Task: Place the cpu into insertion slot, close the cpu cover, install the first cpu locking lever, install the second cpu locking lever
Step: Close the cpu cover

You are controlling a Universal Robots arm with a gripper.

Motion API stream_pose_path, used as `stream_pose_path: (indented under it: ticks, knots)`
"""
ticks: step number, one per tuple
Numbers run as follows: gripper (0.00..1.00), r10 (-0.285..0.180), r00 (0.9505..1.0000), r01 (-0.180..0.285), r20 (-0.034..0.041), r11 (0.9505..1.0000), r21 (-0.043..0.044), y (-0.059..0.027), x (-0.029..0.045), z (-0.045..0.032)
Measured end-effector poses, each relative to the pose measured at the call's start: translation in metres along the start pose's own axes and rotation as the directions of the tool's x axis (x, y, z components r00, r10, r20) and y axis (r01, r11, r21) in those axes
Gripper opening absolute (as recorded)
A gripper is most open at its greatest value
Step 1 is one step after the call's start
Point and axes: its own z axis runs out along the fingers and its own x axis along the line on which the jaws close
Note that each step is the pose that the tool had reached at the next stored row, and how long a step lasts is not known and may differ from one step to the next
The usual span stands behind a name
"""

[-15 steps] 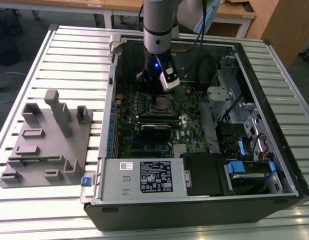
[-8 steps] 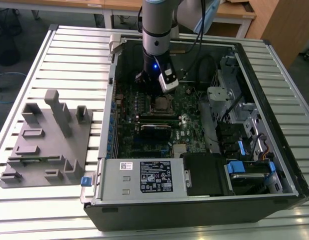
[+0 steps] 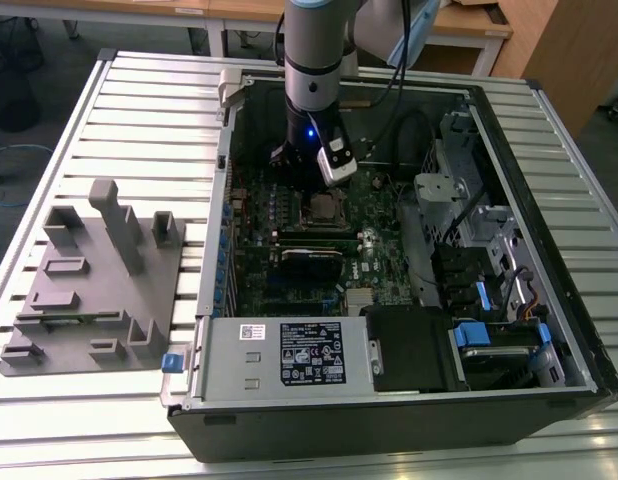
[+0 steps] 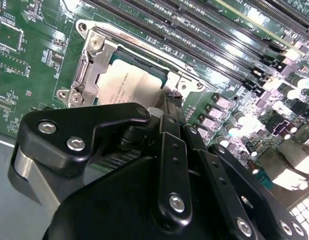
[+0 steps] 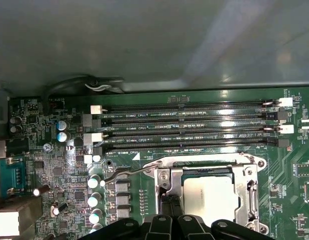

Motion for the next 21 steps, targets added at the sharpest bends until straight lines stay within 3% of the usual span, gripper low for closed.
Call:
stream_pose_path:
  ticks: [11,17,21]
  knots:
    - [0.1,0.0,1.0,0.0,0.0,1.0,0.0,0.0,-0.0005,-0.0135]
    - [0.1,0.0,1.0,0.0,-0.0001,1.0,0.0001,0.0,-0.0008,-0.0136]
    - [0.1,0.0,1.0,0.0,0.0,1.0,0.0,0.0004,-0.0067,-0.0133]
